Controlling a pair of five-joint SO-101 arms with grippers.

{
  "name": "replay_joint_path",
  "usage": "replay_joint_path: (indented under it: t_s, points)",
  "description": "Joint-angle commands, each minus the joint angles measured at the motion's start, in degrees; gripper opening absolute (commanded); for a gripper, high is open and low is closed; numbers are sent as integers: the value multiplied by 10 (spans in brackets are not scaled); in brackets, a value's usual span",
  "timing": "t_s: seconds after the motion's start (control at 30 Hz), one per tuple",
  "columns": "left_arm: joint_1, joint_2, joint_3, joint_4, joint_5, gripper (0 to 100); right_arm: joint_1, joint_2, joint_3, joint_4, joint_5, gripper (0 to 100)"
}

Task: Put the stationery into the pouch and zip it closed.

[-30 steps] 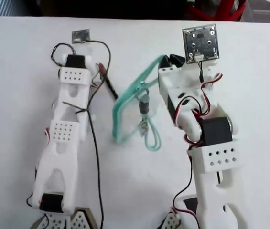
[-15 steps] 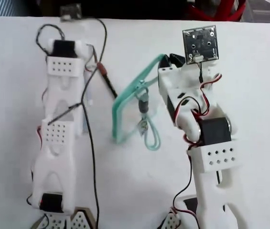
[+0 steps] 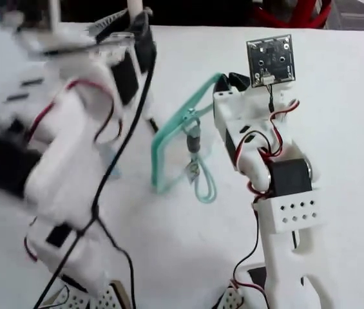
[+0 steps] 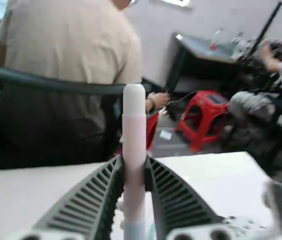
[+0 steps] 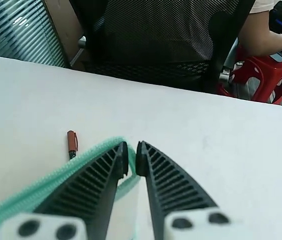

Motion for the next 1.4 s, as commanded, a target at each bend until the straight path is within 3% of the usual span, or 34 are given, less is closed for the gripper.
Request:
replay_joint_path:
  t_s: [0.0, 0.13, 0.27, 0.37, 0.63, 0.77, 1.0, 1.13, 1.23, 1.37]
  points:
    - [74, -111, -14, -19, 3, 24, -4, 6, 7, 0, -1, 30]
    - [112, -135, -14, 5, 2, 24, -4, 6, 9, 0, 0, 30]
    - [168, -208, -11, 9, -57, 24, -4, 6, 9, 0, 0, 30]
    - [196, -269, 6, 8, -62, 24, -4, 6, 10, -8, 0, 30]
    - [241, -385, 273, 0, -75, 24, -5, 6, 22, -13, 0, 30]
    - [213, -451, 354, -47, -90, 24, -5, 6, 22, -13, 0, 30]
    - [209, -538, 663, -149, -87, 24, -7, 7, 22, -13, 0, 30]
    - [206, -724, 850, -292, -91, 24, -8, 7, 22, -13, 0, 30]
    - [205, -843, 1051, -480, -128, 26, -7, 7, 22, -13, 0, 30]
    - [182, -801, 1242, -724, -204, 25, -7, 7, 22, -12, 0, 30]
